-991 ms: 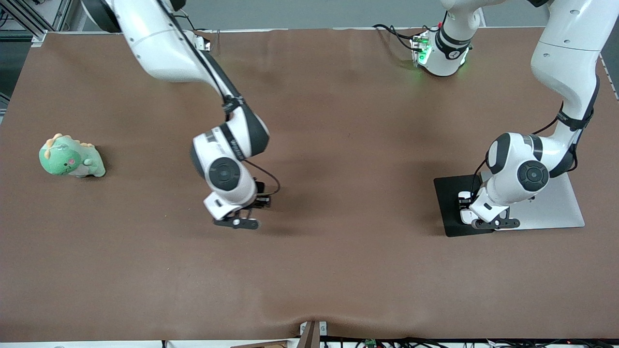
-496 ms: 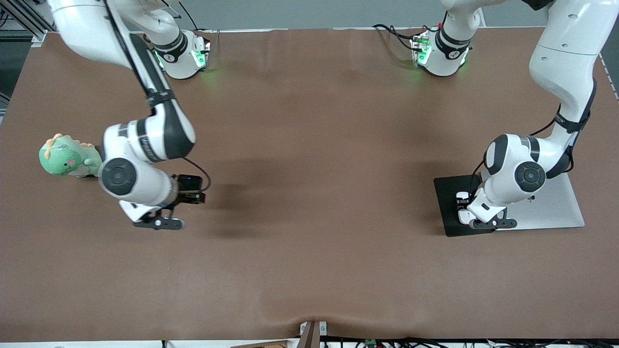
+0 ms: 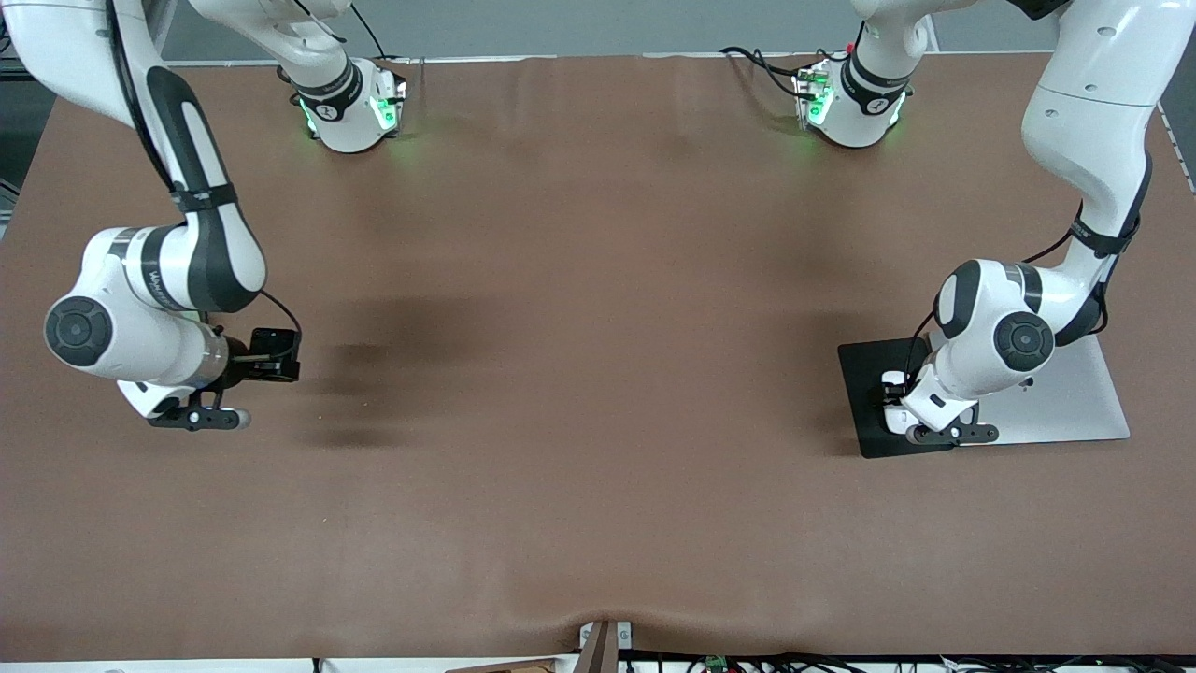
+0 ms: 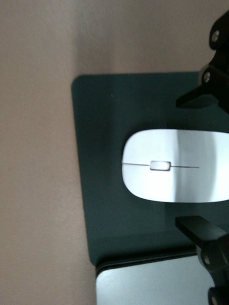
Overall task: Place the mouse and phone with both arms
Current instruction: 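Release the mouse on the pad while the right gripper lowers the phone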
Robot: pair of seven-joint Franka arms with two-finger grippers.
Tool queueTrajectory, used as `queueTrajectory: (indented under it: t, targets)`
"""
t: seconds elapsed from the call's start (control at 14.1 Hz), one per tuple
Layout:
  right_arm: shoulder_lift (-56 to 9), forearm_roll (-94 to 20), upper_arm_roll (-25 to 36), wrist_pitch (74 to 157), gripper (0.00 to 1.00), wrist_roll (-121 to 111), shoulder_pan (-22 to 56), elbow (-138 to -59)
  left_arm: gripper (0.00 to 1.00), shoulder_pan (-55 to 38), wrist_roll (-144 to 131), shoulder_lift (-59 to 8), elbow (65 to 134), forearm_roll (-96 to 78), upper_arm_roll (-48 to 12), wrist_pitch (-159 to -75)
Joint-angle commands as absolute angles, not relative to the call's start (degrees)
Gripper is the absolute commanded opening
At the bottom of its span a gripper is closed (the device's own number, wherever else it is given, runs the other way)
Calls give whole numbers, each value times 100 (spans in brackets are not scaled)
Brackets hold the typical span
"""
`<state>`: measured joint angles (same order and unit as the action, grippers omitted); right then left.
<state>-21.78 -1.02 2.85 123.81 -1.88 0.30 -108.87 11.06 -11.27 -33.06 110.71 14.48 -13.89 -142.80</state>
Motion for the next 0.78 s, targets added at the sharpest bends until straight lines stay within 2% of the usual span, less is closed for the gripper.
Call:
queueTrajectory:
  t: [0.0, 0.5, 0.71]
  targets:
    - [-2012, -105, 167, 13294, 0, -850, -429, -11547, 100, 1116, -1178, -2928, 11109, 1538, -1503, -14169]
    - [-2767, -35, 176, 14298, 0, -1898, -1291, -11593, 100, 1169, -1134, -2304, 10152, 1512, -1731, -12631]
    - [-2918, -35, 176, 14309, 0, -1907, -1406, -11610, 100, 1160, -1116, -1786, 10020, 1512, -1749, -12227]
